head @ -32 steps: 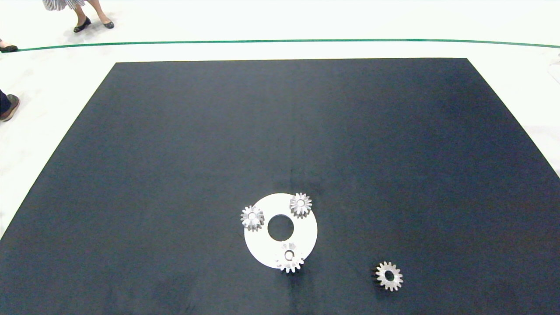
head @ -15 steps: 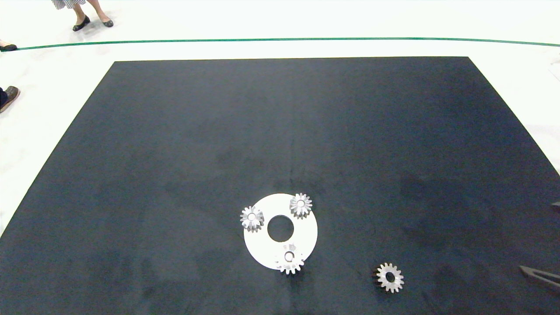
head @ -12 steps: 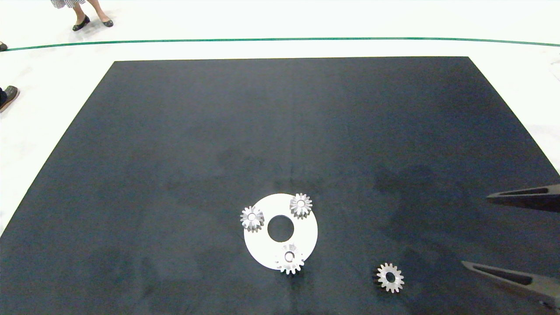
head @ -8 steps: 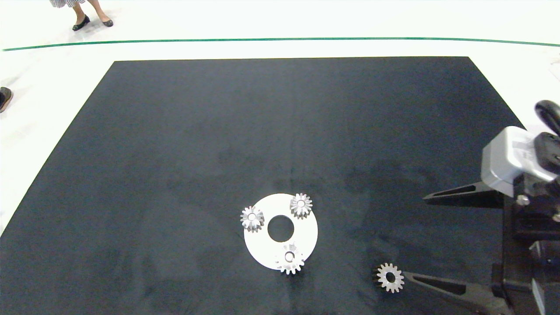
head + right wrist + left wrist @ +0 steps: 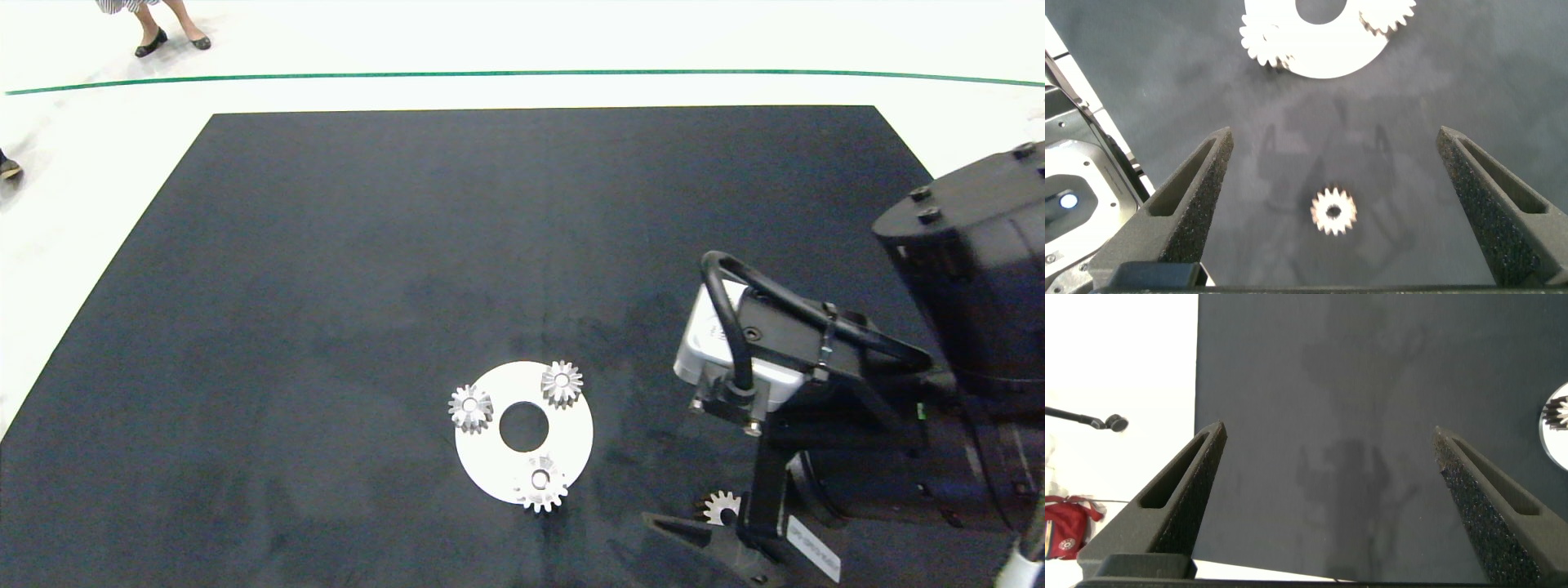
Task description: Remove an incorrectly installed larger gear and replace it with the correct smaller gear
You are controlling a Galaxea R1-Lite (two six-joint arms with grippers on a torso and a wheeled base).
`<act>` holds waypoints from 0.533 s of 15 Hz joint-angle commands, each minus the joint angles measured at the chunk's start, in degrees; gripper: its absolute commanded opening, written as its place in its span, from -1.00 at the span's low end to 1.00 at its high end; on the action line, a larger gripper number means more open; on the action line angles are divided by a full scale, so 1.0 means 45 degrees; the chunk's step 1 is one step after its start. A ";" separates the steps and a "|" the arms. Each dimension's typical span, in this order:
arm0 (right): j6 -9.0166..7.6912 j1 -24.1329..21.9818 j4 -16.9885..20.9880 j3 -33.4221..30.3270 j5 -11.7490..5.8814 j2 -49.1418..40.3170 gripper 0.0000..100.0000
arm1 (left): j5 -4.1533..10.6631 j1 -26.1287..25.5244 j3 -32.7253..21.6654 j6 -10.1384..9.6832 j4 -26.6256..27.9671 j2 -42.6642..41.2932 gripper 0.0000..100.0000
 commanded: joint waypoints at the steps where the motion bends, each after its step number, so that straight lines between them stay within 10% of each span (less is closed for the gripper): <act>1: -0.0023 0.0603 0.0044 -0.0281 -0.0018 0.0924 1.00 | 0.0007 0.0008 -0.0007 0.0007 0.0054 -0.0081 1.00; 8: 0.0016 0.0994 -0.0933 -0.0300 0.0001 0.2271 1.00 | 0.0007 0.0008 0.0012 0.0026 0.0054 -0.0218 1.00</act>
